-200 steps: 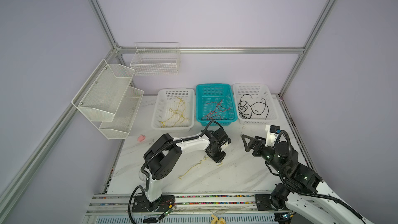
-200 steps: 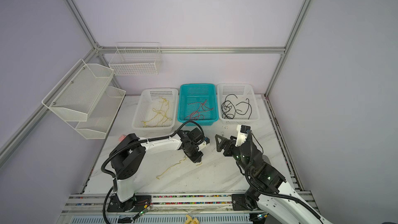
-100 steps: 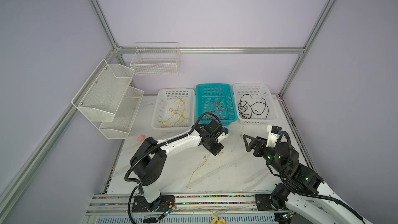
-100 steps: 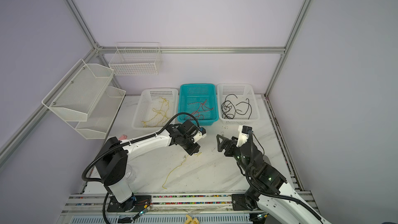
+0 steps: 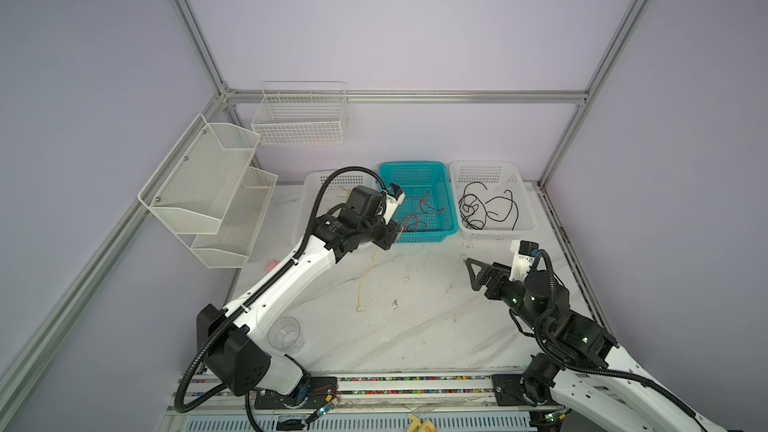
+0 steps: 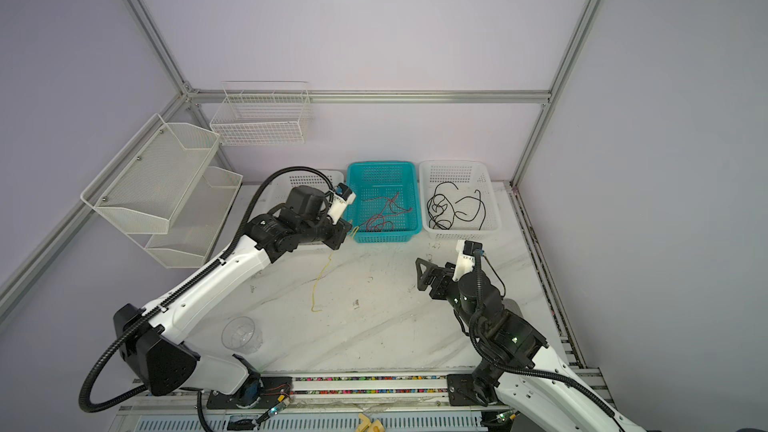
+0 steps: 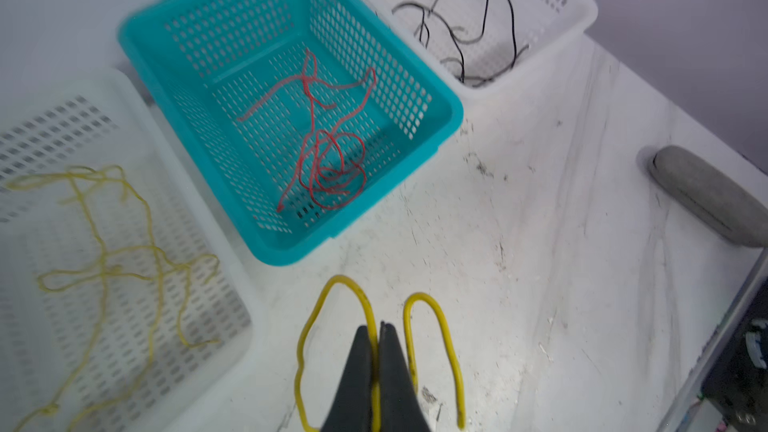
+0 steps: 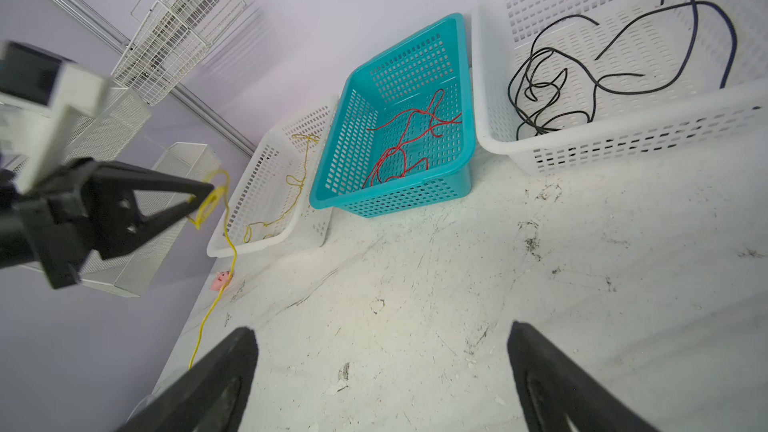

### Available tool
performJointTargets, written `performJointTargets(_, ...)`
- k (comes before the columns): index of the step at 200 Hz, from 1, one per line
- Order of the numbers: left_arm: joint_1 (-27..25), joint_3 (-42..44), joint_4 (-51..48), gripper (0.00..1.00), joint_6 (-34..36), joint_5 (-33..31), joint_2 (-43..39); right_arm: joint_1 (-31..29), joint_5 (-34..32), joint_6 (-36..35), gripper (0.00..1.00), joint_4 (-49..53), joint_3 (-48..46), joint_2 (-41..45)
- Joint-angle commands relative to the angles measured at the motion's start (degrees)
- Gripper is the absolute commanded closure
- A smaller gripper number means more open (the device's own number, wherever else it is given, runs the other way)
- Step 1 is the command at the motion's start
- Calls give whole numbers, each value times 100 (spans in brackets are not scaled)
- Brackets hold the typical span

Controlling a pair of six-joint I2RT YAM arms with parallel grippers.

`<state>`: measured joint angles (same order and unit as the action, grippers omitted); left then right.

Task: Untangle the cables
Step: 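Carry the yellow wire to the white basket and open the left gripper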

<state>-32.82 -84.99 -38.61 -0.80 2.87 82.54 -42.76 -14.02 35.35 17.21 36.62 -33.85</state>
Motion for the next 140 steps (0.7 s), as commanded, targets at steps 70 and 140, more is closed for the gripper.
performJointTargets(70,1984,-1677,2331,100,520,234,1193,-22,94,-26,3,-394,138,-316)
performJointTargets(140,2512,-733,4321,100,914,25,2288,-19,108,24,3,-353,38,-206)
